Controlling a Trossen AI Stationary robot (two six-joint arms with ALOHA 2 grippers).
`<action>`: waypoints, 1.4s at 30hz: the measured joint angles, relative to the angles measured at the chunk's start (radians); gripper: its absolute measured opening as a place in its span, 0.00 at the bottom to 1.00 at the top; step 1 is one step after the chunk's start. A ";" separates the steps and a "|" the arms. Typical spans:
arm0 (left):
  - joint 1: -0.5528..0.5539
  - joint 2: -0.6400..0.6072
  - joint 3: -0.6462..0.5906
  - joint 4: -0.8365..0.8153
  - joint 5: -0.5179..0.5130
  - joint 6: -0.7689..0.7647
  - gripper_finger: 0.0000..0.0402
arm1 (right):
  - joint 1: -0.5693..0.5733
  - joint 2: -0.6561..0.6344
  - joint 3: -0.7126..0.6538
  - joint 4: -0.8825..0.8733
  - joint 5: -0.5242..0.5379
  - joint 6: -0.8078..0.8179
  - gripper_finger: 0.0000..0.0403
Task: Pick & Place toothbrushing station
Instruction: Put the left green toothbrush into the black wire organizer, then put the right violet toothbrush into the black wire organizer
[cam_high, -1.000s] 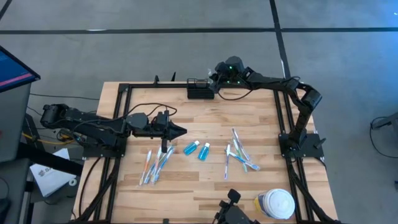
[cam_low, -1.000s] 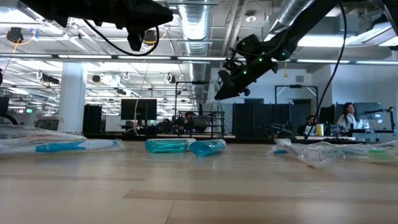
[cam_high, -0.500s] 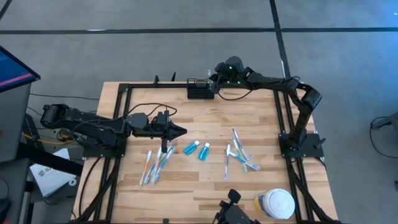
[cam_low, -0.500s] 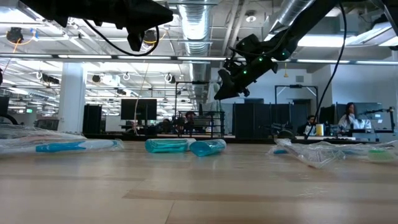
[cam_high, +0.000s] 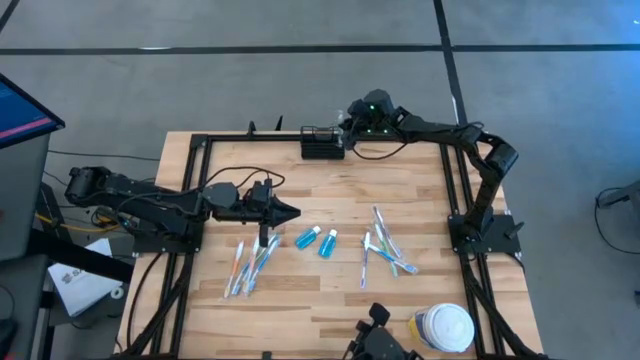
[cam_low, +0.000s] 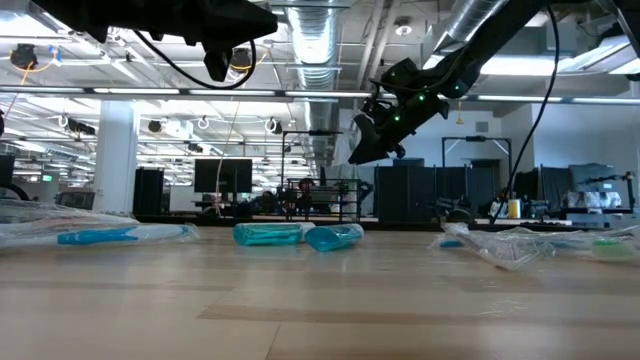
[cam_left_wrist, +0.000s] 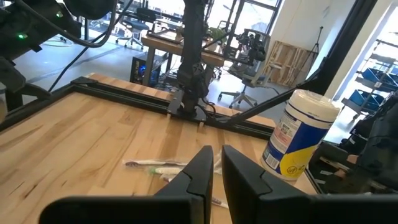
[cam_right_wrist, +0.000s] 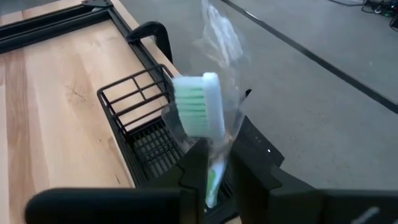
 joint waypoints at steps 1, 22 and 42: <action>0.000 0.000 0.000 0.000 0.000 0.000 0.07 | 0.000 0.000 0.000 -0.001 -0.005 0.000 0.18; 0.000 0.000 0.000 0.000 0.000 0.000 0.07 | -0.035 -0.009 0.000 0.015 -0.006 0.007 0.42; 0.000 0.000 0.000 -0.001 0.000 0.002 0.07 | -0.036 -0.009 0.091 -0.126 -0.006 -0.003 0.41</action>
